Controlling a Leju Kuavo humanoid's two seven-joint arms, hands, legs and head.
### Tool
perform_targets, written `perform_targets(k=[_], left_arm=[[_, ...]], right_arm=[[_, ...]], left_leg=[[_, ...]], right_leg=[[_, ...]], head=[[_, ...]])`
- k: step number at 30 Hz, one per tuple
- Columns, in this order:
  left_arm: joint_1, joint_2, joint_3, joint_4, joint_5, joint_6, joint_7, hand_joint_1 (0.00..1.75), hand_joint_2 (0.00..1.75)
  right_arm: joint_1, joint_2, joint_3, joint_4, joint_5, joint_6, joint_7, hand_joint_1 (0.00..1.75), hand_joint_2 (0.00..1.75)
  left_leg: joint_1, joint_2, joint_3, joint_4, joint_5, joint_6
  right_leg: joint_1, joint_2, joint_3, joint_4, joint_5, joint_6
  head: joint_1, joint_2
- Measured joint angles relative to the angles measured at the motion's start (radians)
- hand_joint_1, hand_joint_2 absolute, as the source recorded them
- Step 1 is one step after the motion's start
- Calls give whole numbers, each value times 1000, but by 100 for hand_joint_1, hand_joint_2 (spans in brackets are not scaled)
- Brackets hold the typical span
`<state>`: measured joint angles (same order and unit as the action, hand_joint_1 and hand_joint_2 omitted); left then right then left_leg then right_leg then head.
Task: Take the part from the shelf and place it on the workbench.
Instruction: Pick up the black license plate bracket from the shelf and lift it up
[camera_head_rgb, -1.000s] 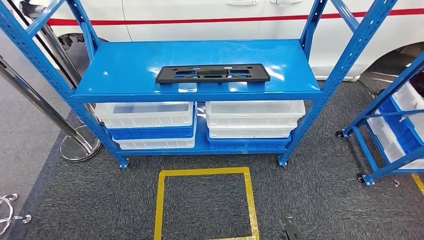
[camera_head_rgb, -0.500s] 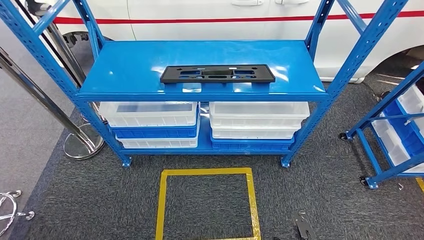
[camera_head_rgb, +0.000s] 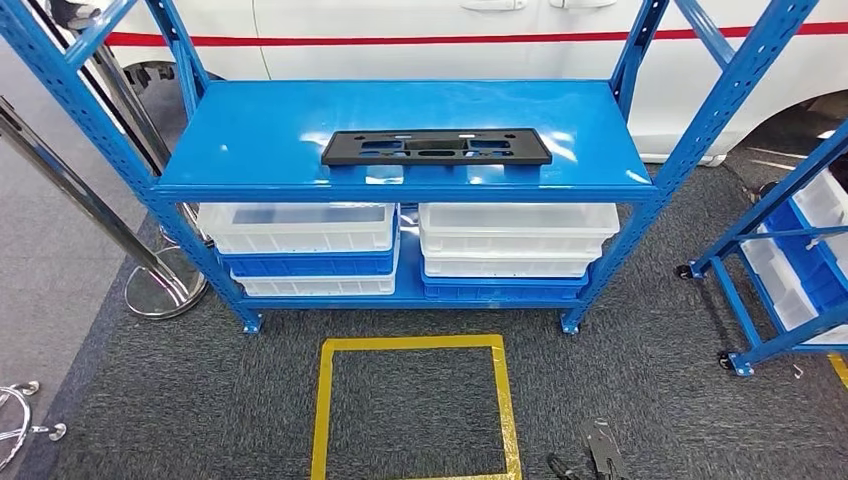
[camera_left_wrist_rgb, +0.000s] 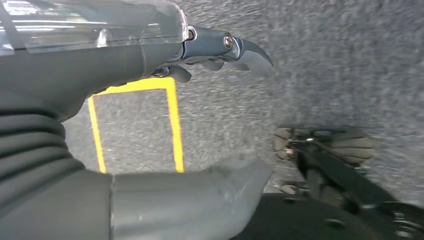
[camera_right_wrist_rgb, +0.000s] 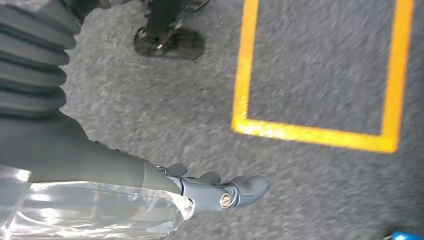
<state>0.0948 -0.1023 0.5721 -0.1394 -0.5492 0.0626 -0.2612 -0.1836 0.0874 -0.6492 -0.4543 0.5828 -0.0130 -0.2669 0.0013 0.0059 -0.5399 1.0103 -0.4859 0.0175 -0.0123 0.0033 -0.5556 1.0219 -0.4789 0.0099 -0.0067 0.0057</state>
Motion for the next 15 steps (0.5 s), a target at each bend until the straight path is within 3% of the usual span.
perform_targets(k=[2, 3, 6, 7, 8, 9, 11, 12, 15], left_arm=[[-17, -7, 36, -2, -34, -5, -13, 0, 0], [-26, -11, 53, -3, -50, -7, -19, 0, 0], [-52, -20, 100, -7, -100, -15, -35, 0, 0], [-61, -23, 114, -8, -118, -18, -40, 0, 0], [-69, -26, 128, -9, -135, -21, -44, 0, 0], [-78, -29, 142, -11, -153, -24, -49, 0, 0], [-95, -37, 172, -14, -188, -29, -57, 0, 0], [-104, -40, 186, -15, -205, -32, -60, 0, 0], [-126, -47, 216, -18, -247, -36, -66, 0, 0]], right_arm=[[-31, 9, -30, 15, 34, 9, -32, 0, 175], [-48, 13, -42, 23, 50, 13, -48, 0, 175], [-97, 31, -55, 37, 99, 16, -99, 0, 175], [-113, 39, -54, 40, 116, 14, -116, 0, 175], [-130, 46, -51, 43, 132, 12, -132, 0, 175], [-149, 54, -46, 45, 147, 9, -148, 0, 175], [-190, 68, -31, 49, 174, -1, -181, 0, 175], [-210, 75, -20, 51, 187, -9, -197, 0, 175], [-258, 98, 29, 55, 225, -40, -232, 0, 175]], left_leg=[[3, 2, 3, -9, 9, 14], [5, 3, 4, -14, 13, 22], [2, 4, 2, -15, 17, 31], [0, 3, 3, -14, 17, 31], [-1, 3, 4, -14, 16, 32], [-1, 2, 5, -13, 15, 31], [-4, 1, 8, -9, 11, 27], [-6, 1, 6, -5, 8, 23], [-9, 0, -2, 2, 5, 9]], right_leg=[[-2, 0, -7, 14, -11, 10], [-2, -1, -21, 44, -31, 12], [-3, -1, -111, 231, -120, 16], [-3, -2, -134, 275, -128, 16], [-3, -2, -138, 279, -112, 15], [-3, -2, -126, 245, -80, 13], [0, -2, -71, 118, -4, 4], [2, -2, -49, 63, 15, 0], [6, -2, -32, 12, 18, -8]], head=[[0, 0], [0, 0], [0, 0], [0, 0], [0, 0], [0, 0], [0, 0], [0, 0], [0, 0]])
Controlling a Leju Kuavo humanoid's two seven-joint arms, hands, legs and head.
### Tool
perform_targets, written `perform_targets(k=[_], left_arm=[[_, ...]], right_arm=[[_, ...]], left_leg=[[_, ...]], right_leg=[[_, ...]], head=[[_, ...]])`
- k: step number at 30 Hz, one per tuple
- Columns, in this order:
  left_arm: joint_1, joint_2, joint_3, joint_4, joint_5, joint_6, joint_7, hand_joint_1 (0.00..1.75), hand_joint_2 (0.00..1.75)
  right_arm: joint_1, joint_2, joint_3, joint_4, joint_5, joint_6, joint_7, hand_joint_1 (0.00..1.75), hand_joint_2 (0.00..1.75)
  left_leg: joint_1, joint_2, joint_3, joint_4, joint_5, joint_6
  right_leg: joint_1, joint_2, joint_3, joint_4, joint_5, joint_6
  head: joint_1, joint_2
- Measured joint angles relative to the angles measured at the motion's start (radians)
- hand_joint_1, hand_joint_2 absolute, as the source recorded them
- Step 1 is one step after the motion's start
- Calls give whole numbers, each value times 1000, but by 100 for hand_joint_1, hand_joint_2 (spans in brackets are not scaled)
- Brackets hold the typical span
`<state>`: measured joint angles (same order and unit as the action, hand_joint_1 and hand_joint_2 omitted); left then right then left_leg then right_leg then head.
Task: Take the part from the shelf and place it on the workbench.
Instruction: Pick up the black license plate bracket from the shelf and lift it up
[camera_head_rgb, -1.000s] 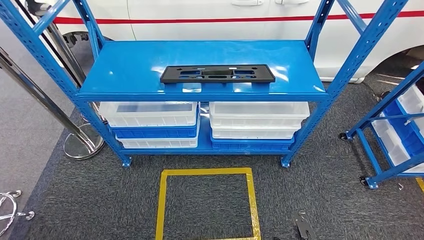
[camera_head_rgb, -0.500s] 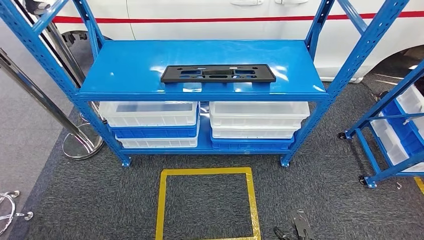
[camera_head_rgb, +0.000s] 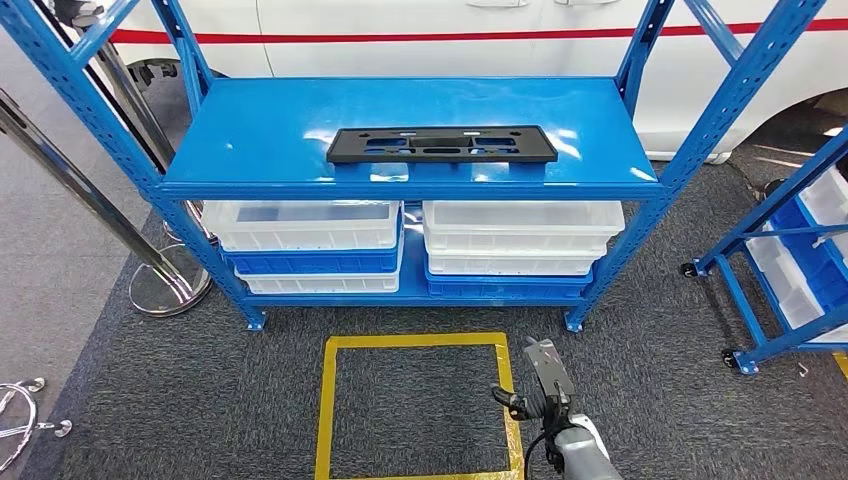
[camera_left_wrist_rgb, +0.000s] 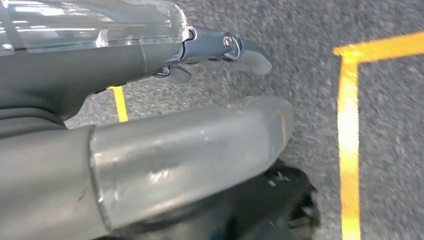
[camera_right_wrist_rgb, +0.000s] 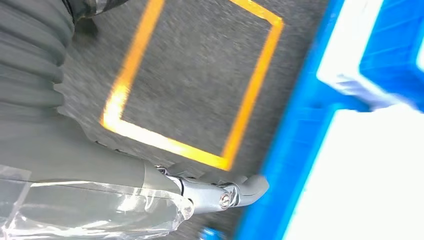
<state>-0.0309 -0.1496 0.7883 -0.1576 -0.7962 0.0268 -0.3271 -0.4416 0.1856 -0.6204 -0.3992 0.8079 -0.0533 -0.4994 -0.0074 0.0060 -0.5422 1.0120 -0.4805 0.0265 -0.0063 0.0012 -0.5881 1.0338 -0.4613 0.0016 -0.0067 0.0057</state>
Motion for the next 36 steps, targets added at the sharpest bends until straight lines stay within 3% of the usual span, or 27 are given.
perform_targets(k=[2, 4, 6, 7, 8, 9, 11, 12, 14, 17, 19, 21, 23, 24, 25, 27, 29, 31, 33, 35, 36], left_arm=[[-11, -2, 12, -2, -21, -2, -1, 0, 0], [-19, -3, 20, -4, -39, -5, 0, 0, 0], [-27, -4, 29, -5, -54, -8, 1, 0, 0], [-31, -4, 33, -5, -61, -9, 2, 0, 0], [-35, -4, 36, -5, -67, -10, 4, 0, 0], [-38, -5, 39, -6, -73, -11, 5, 0, 0], [-45, -5, 42, -6, -85, -13, 7, 0, 0], [-49, -6, 44, -7, -90, -15, 8, 0, 0], [-58, -8, 46, -7, -100, -18, 10, 0, 0], [-66, -11, 51, -7, -113, -26, 10, 0, 0], [-74, -14, 57, -9, -123, -32, 10, 0, 0], [-83, -17, 61, -11, -130, -37, 10, 0, 0], [-90, -19, 64, -13, -137, -41, 9, 0, 0], [-91, -19, 65, -13, -140, -43, 8, 0, 0], [-93, -19, 65, -13, -142, -45, 8, 0, 0], [-96, -22, 67, -14, -148, -46, 5, 0, 0], [-102, -27, 68, -14, -155, -48, 2, 0, 0], [-107, -30, 69, -14, -163, -49, 0, 0, 0], [-113, -31, 70, -15, -170, -49, -3, 0, 0], [-118, -31, 70, -16, -176, -51, -6, 0, 0], [-120, -31, 71, -16, -179, -52, -6, 0, 0]], right_arm=[[-21, 15, 45, 0, 27, -28, -10, 0, 87], [-43, 30, 96, -2, 54, -60, -12, 0, 87], [-63, 43, 148, -3, 80, -91, -7, 0, 175], [-70, 49, 177, -4, 95, -106, -3, 0, 175], [-76, 53, 205, -5, 108, -121, 3, 0, 175], [-82, 58, 236, -9, 123, -137, 11, 0, 175], [-96, 66, 296, -19, 152, -169, 28, 0, 175], [-105, 69, 325, -26, 167, -186, 38, 0, 175], [-121, 72, 378, -42, 196, -217, 61, 0, 175], [-137, 75, 460, -73, 243, -261, 98, 0, 175], [-151, 76, 514, -95, 275, -291, 124, 0, 175], [-162, 75, 568, -117, 307, -321, 153, 0, 87], [-164, 74, 617, -140, 338, -344, 182, 0, 0], [-164, 74, 635, -150, 351, -353, 194, 0, 0], [-165, 74, 652, -162, 363, -361, 206, 0, 0], [-169, 71, 687, -191, 389, -381, 233, 0, 0], [-177, 66, 733, -226, 419, -404, 269, 0, 0], [-181, 58, 781, -257, 448, -424, 312, 0, 0], [-183, 48, 826, -287, 475, -442, 358, 0, 0], [-185, 41, 868, -316, 503, -461, 404, 0, 0], [-186, 37, 888, -329, 516, -471, 429, 0, 0]], left_leg=[[2, -1, -6, 14, -13, -11], [7, -2, -42, 94, -60, -23], [13, -2, -107, 225, -116, -33], [16, -2, -133, 272, -126, -36], [18, -2, -143, 285, -117, -39], [20, -1, -135, 259, -89, -40], [24, -2, -79, 129, -12, -39], [23, -2, -52, 66, 13, -36], [19, -3, -31, 11, 23, -28], [19, -4, -31, 1, 29, -10], [22, -3, -28, -9, 35, 3], [18, -2, -30, -9, 37, 10], [15, -2, -31, -8, 36, 12], [14, -2, -30, -7, 35, 12], [13, -3, -30, -6, 35, 12], [12, -3, -29, -2, 31, 11], [7, -3, -31, 4, 27, 6], [5, -2, -35, 6, 26, -3], [6, -2, -36, 7, 22, -12], [7, -3, -57, 58, -14, -22], [11, -3, -82, 113, -44, -27]], right_leg=[[-4, 0, 2, -6, 4, -10], [-9, 0, 4, -12, 7, -20], [-9, -1, 4, -12, 7, -24], [-9, -1, 4, -11, 6, -24], [-9, -1, 5, -11, 5, -24], [-9, -1, 7, -10, 4, -23], [-10, 1, 12, -9, 0, -18], [-9, 2, 12, -7, -1, -13], [-6, 2, 8, -5, -1, -2], [-7, 1, 5, -2, -4, 14], [-8, 0, -22, 58, -45, 22], [-8, 0, -85, 188, -106, 26], [-8, 0, -131, 275, -125, 26], [-8, 0, -136, 280, -115, 25], [-8, 0, -125, 254, -91, 23], [-6, -1, -73, 138, -26, 14], [-1, -1, -24, 28, 12, 4], [5, 1, -15, 2, 11, -1], [0, 2, -14, -5, 15, -9], [-7, 2, -10, -14, 20, -19], [-8, 1, -9, -16, 21, -21]], head=[[0, 0], [0, 0], [0, 0], [0, 0], [0, 0], [0, 0], [0, 0], [0, 0], [0, 0], [0, 0], [0, 0], [0, 0], [0, 0], [0, 0], [0, 0], [0, 0], [0, 0], [0, 0], [0, 0], [0, 0], [0, 0]])
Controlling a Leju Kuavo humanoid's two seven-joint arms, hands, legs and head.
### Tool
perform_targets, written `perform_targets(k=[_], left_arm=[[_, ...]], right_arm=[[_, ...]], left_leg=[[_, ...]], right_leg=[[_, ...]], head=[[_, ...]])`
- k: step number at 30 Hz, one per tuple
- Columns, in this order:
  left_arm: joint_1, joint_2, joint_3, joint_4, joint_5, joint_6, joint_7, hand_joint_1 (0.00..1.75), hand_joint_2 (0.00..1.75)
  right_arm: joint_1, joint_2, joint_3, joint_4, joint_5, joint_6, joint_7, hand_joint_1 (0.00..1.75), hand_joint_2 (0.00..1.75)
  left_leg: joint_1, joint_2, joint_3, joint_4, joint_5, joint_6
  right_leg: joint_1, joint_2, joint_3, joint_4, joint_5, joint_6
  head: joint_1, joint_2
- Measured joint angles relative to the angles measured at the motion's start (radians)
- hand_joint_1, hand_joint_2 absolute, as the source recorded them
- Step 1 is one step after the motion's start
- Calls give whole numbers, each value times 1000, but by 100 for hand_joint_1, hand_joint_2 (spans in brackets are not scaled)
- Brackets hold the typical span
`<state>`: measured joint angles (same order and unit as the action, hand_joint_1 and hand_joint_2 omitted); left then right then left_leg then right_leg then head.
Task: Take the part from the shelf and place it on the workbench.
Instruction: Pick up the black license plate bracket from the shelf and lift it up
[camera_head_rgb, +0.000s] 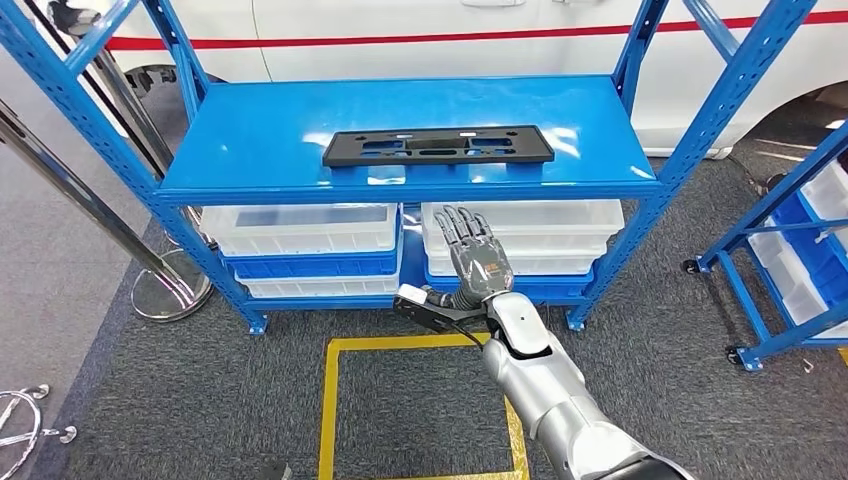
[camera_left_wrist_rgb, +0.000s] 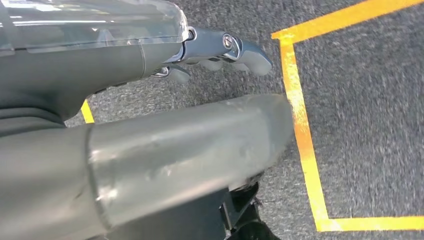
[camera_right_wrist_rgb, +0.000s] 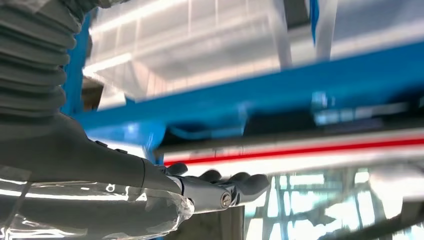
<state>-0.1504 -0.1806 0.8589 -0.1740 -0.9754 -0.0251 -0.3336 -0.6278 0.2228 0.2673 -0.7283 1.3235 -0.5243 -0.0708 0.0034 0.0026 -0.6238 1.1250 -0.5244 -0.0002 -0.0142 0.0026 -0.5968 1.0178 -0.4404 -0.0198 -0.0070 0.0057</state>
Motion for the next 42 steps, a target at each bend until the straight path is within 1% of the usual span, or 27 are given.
perform_targets(k=[2, 3, 4, 5, 7, 9, 11, 13, 14, 17, 18, 19, 20, 22, 24, 27, 29, 30, 32, 33, 34, 35, 37, 38, 39, 40, 42], left_arm=[[-2, 0, 0, 0, -5, -3, -1, 0, 0], [-3, 0, 0, 0, -8, -4, -2, 0, 0], [-4, 0, 0, 0, -12, -7, -3, 0, 0], [-5, 0, 0, -1, -16, -10, -4, 0, 0], [-12, 0, 1, -2, -21, -16, -7, 0, 0], [-21, -1, 4, -3, -25, -25, -12, 0, 0], [-26, -2, 11, -4, -30, -38, -18, 0, 0], [-28, -2, 16, -5, -36, -49, -21, 0, 0], [-31, -3, 17, -5, -39, -53, -23, 0, 0], [-36, -4, 21, -5, -48, -63, -24, 0, 0], [-36, -4, 23, -5, -50, -65, -25, 0, 0], [-35, -4, 24, -5, -51, -66, -24, 0, 0], [-36, -5, 25, -5, -51, -66, -24, 0, 0], [-38, -6, 26, -5, -52, -66, -23, 0, 0], [-41, -8, 27, -5, -53, -66, -21, 0, 0], [-44, -8, 29, -5, -54, -65, -18, 0, 0], [-45, -9, 30, -5, -54, -64, -17, 0, 0], [-46, -9, 31, -5, -54, -64, -17, 0, 0], [-45, -9, 32, -5, -54, -63, -17, 0, 0], [-45, -9, 32, -5, -54, -63, -17, 0, 0], [-44, -9, 32, -5, -54, -63, -18, 0, 0], [-44, -9, 32, -5, -54, -63, -19, 0, 0], [-47, -8, 32, -6, -53, -62, -21, 0, 0], [-49, -8, 32, -6, -52, -62, -23, 0, 0], [-50, -8, 32, -7, -52, -61, -24, 0, 0], [-51, -8, 32, -7, -51, -61, -24, 0, 0], [-51, -9, 32, -7, -50, -61, -24, 0, 0]], right_arm=[[1, -9, 40, -23, 26, -17, 49, 0, 0], [3, -15, 61, -36, 39, -25, 75, 0, 0], [4, -22, 81, -49, 53, -34, 102, 0, 0], [6, -28, 100, -63, 67, -43, 129, 0, 0], [8, -37, 127, -95, 96, -64, 181, 0, 0], [16, -45, 143, -128, 128, -88, 229, 0, 87], [31, -53, 151, -158, 159, -112, 268, 0, 175], [44, -57, 154, -179, 183, -133, 290, 0, 175], [49, -58, 155, -187, 193, -142, 296, 0, 175], [70, -63, 155, -204, 208, -164, 308, 0, 175], [79, -65, 155, -206, 208, -167, 310, 0, 175], [86, -67, 155, -207, 209, -168, 311, 0, 175], [91, -68, 155, -210, 209, -169, 309, 0, 175], [95, -69, 154, -215, 209, -169, 300, 0, 175], [97, -69, 154, -217, 209, -171, 290, 0, 175], [108, -69, 153, -217, 208, -172, 278, 0, 175], [111, -68, 152, -217, 207, -172, 274, 0, 175], [112, -67, 152, -217, 207, -172, 273, 0, 175], [116, -65, 152, -215, 207, -172, 271, 0, 175], [119, -65, 152, -214, 208, -172, 270, 0, 175], [122, -64, 152, -211, 208, -172, 269, 0, 175], [124, -64, 152, -207, 208, -172, 269, 0, 175], [124, -62, 151, -195, 208, -172, 265, 0, 175], [122, -60, 149, -186, 209, -172, 261, 0, 175], [120, -59, 146, -175, 209, -172, 258, 0, 175], [118, -58, 142, -163, 210, -172, 256, 0, 175], [114, -56, 137, -135, 210, -172, 259, 0, 175]], left_leg=[[6, 0, -61, 128, -52, -9], [8, 0, -81, 166, -56, -12], [11, 0, -83, 164, -40, -15], [14, 1, -67, 124, -7, -16], [16, 0, -6, -13, 61, -15], [13, -2, 28, -91, 81, -8], [10, -4, 28, -100, 79, 2], [12, -4, 29, -107, 84, 15], [13, -3, 30, -111, 87, 22], [12, -1, 30, -113, 88, 34], [11, -1, 30, -112, 88, 35], [10, -2, 30, -111, 87, 35], [9, -2, 30, -109, 86, 35], [7, -3, 30, -106, 84, 31], [3, -4, 27, -101, 81, 24], [2, -4, 25, -101, 80, 9], [5, -4, 13, -71, 55, -3], [7, -4, -6, -27, 28, -8], [9, -4, -63, 102, -32, -17], [9, -3, -87, 153, -48, -21], [10, -3, -95, 170, -44, -22], [10, -3, -85, 147, -21, -23], [11, -3, -24, 19, 44, -18], [9, -4, 5, -42, 65, -13], [7, -4, 24, -82, 75, -8], [5, -6, 30, -98, 74, -3], [4, -7, 31, -102, 78, 9]], right_leg=[[0, 0, 0, 1, 0, -3], [-1, 0, 0, 2, -1, -2], [-1, 1, 0, 4, -2, -2], [-2, 3, 1, 6, -4, 0], [-1, 6, 0, 11, -9, 7], [1, 7, -4, 16, -10, 17], [2, 6, -7, 14, -8, 28], [-1, 4, -13, 28, -21, 38], [-2, 3, -26, 58, -41, 42], [-2, 2, -113, 242, -130, 48], [-2, 2, -136, 287, -140, 49], [-2, 2, -142, 296, -131, 47], [-1, 2, -129, 266, -104, 45], [1, 2, -68, 136, -36, 35], [6, 2, -24, 41, -7, 27], [7, 3, -16, 19, -6, 18], [2, 2, -13, 13, -2, 6], [1, 1, -12, 11, 0, 1], [2, -1, -12, 12, -1, -4], [2, -2, -12, 12, -1, -4], [2, -2, -12, 13, -2, -4], [2, -1, -12, 14, -2, -4], [2, 0, -11, 17, -4, -1], [3, 1, -12, 19, -6, 3], [5, 1, -13, 20, -6, 7], [6, 1, -15, 20, -5, 12], [7, 0, -15, 18, -3, 22]], head=[[0, 0], [0, 0], [0, 0], [0, 0], [0, 0], [0, 0], [0, 0], [0, 0], [0, 0], [1, 0], [1, 0], [1, 0], [1, 0], [0, 0], [0, 0], [0, 0], [0, 0], [0, 0], [0, 0], [0, 0], [0, 0], [0, 0], [0, 0], [0, 0], [0, 0], [0, 0], [0, 0]])
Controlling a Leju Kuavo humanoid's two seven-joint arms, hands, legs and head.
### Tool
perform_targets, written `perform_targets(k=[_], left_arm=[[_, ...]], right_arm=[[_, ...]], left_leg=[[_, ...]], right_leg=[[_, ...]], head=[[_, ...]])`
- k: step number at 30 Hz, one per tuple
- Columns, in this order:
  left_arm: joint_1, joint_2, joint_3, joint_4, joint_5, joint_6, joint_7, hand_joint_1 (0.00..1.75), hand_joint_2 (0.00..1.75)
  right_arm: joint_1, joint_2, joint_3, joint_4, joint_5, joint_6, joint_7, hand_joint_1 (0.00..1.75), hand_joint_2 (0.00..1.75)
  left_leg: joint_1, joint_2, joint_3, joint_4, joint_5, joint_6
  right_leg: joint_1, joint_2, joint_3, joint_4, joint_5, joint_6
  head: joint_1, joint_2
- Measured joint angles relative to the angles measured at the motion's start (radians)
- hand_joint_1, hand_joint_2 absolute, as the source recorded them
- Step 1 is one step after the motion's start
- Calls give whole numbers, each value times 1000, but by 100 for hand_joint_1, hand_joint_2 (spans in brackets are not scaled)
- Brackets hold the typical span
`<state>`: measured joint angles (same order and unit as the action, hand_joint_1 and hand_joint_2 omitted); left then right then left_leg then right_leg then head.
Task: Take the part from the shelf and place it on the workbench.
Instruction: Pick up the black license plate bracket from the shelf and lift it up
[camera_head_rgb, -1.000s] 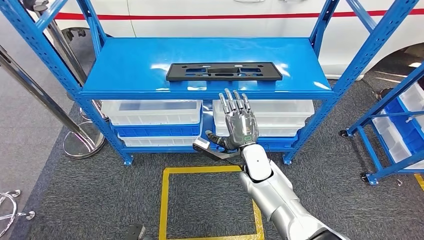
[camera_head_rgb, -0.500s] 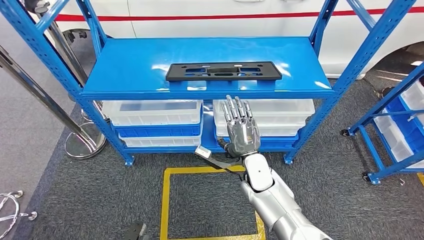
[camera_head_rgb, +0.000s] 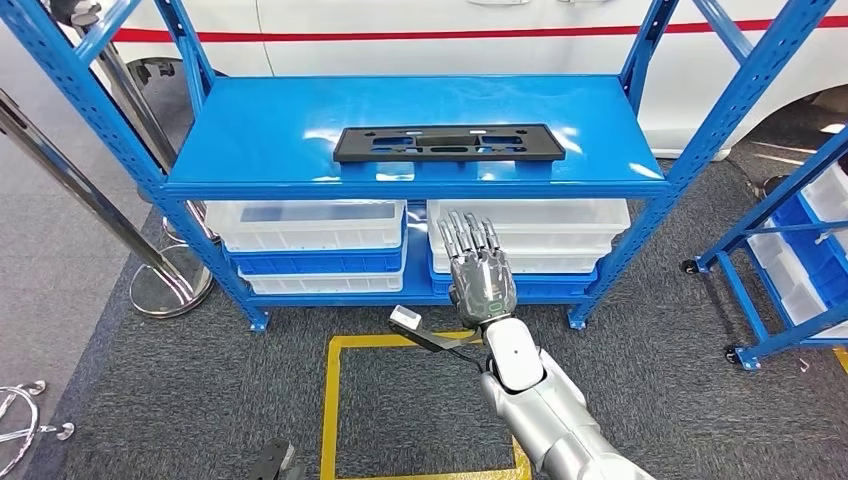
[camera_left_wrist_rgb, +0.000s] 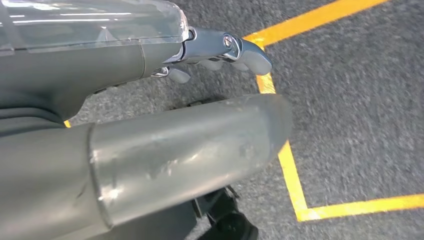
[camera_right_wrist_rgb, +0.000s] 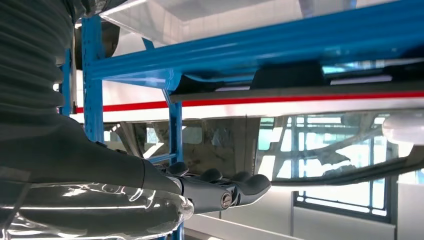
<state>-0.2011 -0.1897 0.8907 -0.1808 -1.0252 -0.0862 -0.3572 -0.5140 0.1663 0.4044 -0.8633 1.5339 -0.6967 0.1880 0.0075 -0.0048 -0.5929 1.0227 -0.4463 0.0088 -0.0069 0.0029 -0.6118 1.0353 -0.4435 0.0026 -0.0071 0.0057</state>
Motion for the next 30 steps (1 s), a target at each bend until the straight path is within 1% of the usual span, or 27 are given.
perform_targets(k=[1, 2, 3, 5, 6, 7, 8, 9, 10, 11, 12, 13, 14, 16, 17, 18, 19, 20, 21, 22, 23, 24, 25, 26, 27, 28, 30], left_arm=[[0, -1, 0, 0, 0, 0, 0, 0, 0], [0, -1, 0, 0, 0, 0, 1, 0, 0], [-1, -2, 0, 0, 0, 0, 1, 0, 0], [-2, -2, 0, 0, 0, 0, 2, 0, 0], [-2, -3, 0, 0, 0, 0, 2, 0, 0], [-1, -3, 0, 0, 0, -1, 3, 0, 0], [-1, -3, 0, 0, 0, -1, 4, 0, 0], [0, -3, -1, 0, 0, -1, 5, 0, 0], [-1, -4, -1, 0, 0, -2, 5, 0, 0], [-1, -4, -1, 0, 0, -2, 5, 0, 0], [-1, -4, -1, 0, 0, -2, 5, 0, 0], [-2, -4, -1, 0, 0, -2, 5, 0, 0], [-2, -4, -1, 0, 0, -2, 5, 0, 0], [-2, -4, -1, 0, 0, -2, 5, 0, 0], [-2, -4, -1, 0, 0, -2, 5, 0, 0], [-3, -4, -1, 0, 0, -2, 5, 0, 0], [-3, -4, -1, 0, 0, -2, 5, 0, 0], [-3, -4, -1, 0, -1, -2, 5, 0, 0], [-2, -4, -1, 0, -1, -2, 5, 0, 0], [0, -4, -1, 0, -2, -2, 5, 0, 0], [1, -4, -2, 0, -3, -2, 5, 0, 0], [1, -4, -2, 0, -3, -1, 5, 0, 0], [0, -4, -4, 0, -4, -1, 5, 0, 0], [-1, -4, -5, -1, -5, 0, 5, 0, 0], [-2, -3, -6, -1, -6, 1, 5, 0, 0], [-4, -3, -8, -1, -7, 2, 5, 0, 0], [-5, -3, -10, -2, -10, 4, 5, 0, 0]], right_arm=[[-3, 0, -3, 13, 0, 0, 2, 0, 175], [-7, 0, -8, 27, 0, 0, 4, 0, 175], [-12, 0, -13, 38, 0, 0, 6, 0, 175], [-17, 0, -22, 63, 0, 0, 8, 0, 175], [-18, 0, -26, 77, 0, 0, 10, 0, 175], [-17, 0, -30, 91, 0, 0, 13, 0, 175], [-18, 0, -34, 103, 0, 0, 16, 0, 175], [-19, 0, -37, 112, 0, 0, 19, 0, 175], [-21, 0, -39, 119, 0, -1, 20, 0, 175], [-23, 0, -40, 123, 0, -1, 21, 0, 175], [-26, 0, -40, 126, 0, -1, 21, 0, 175], [-28, 0, -41, 130, 0, -1, 21, 0, 175], [-28, 0, -41, 133, 0, -1, 21, 0, 175], [-29, 0, -42, 138, 0, -1, 22, 0, 175], [-31, 1, -42, 140, 0, -1, 22, 0, 175], [-32, 1, -42, 141, 1, -1, 22, 0, 175], [-33, 1, -42, 143, 1, -1, 22, 0, 175], [-34, 1, -42, 145, 1, -1, 25, 0, 175], [-33, 1, -42, 147, 1, -1, 30, 0, 175], [-30, 0, -42, 148, 1, -1, 38, 0, 175], [-28, -1, -42, 147, 1, -1, 47, 0, 175], [-25, -3, -42, 144, 1, -1, 55, 0, 175], [-24, -6, -42, 137, 1, -1, 62, 0, 175], [-23, -8, -42, 128, 1, -2, 67, 0, 175], [-22, -12, -42, 118, 1, -2, 74, 0, 175], [-22, -16, -42, 107, 1, -2, 79, 0, 175], [-18, -23, -42, 84, 1, -2, 85, 0, 175]], left_leg=[[1, 0, 1, -4, 3, 7], [3, 1, 2, -9, 7, 14], [6, 1, 3, -13, 10, 20], [5, 3, 2, -14, 11, 27], [5, 3, 2, -14, 11, 27], [4, 3, 1, -13, 11, 28], [4, 2, 1, -11, 10, 27], [4, 2, 2, -8, 9, 26], [5, 1, 2, -5, 7, 23], [3, 1, 1, -2, 4, 19], [1, 1, -1, 0, 3, 15], [-1, 1, -2, 2, 2, 10], [-2, 1, -3, 2, 3, 5], [0, 1, -4, 4, 0, -6], [2, 1, -9, 16, -11, -11], [3, 2, -22, 47, -32, -17], [4, 2, -44, 96, -61, -20], [5, 2, -74, 162, -94, -24], [5, 2, -104, 227, -119, -26], [6, 2, -124, 270, -129, -27], [5, 2, -129, 280, -120, -26], [5, 2, -113, 247, -93, -24], [5, 2, -83, 184, -55, -18], [3, 2, -49, 113, -25, -12], [0, 2, -21, 53, -6, -5], [-2, 2, -4, 16, 1, 0], [-6, 2, 3, -4, -1, 6]], right_leg=[[-1, 0, -1, 4, -4, 5], [-1, 0, -8, 21, -18, 10], [-2, 0, -24, 57, -42, 13], [-5, 0, -82, 182, -105, 18], [-6, 0, -109, 240, -126, 21], [-7, -1, -124, 271, -129, 22], [-8, -1, -121, 263, -112, 23], [-9, -1, -97, 215, -80, 22], [-9, -2, -63, 144, -48, 19], [-7, -2, -31, 80, -25, 17], [-6, -2, -10, 34, -12, 13], [-4, -2, -1, 12, -9, 10], [-2, -1, -1, 11, -9, 6], [-3, 0, -1, 6, -5, -6], [-4, -1, 1, 3, -3, -13], [-6, -1, 2, -1, 0, -19], [-7, -2, 3, -2, 0, -23], [-6, -3, 2, -2, 0, -26], [-5, -3, 2, -2, 0, -27], [-4, -3, 2, -1, 0, -27], [-3, -2, 3, -1, 0, -27], [-3, -1, 3, -1, 0, -27], [-2, 0, 4, 0, -1, -27], [-1, 1, 4, 1, -1, -26], [0, 2, 2, 2, -1, -23], [1, 2, 0, 2, -1, -19], [2, 1, -2, 0, 1, -8]], head=[[0, 0], [0, 0], [0, 0], [1, 0], [1, 0], [1, 0], [1, 0], [1, 0], [1, 0], [1, 0], [0, 0], [0, 0], [0, 0], [0, 0], [0, 0], [0, 0], [0, 0], [0, 0], [0, 0], [0, 0], [0, 0], [0, 0], [0, 0], [0, 0], [0, 0], [0, 0], [0, 0]])
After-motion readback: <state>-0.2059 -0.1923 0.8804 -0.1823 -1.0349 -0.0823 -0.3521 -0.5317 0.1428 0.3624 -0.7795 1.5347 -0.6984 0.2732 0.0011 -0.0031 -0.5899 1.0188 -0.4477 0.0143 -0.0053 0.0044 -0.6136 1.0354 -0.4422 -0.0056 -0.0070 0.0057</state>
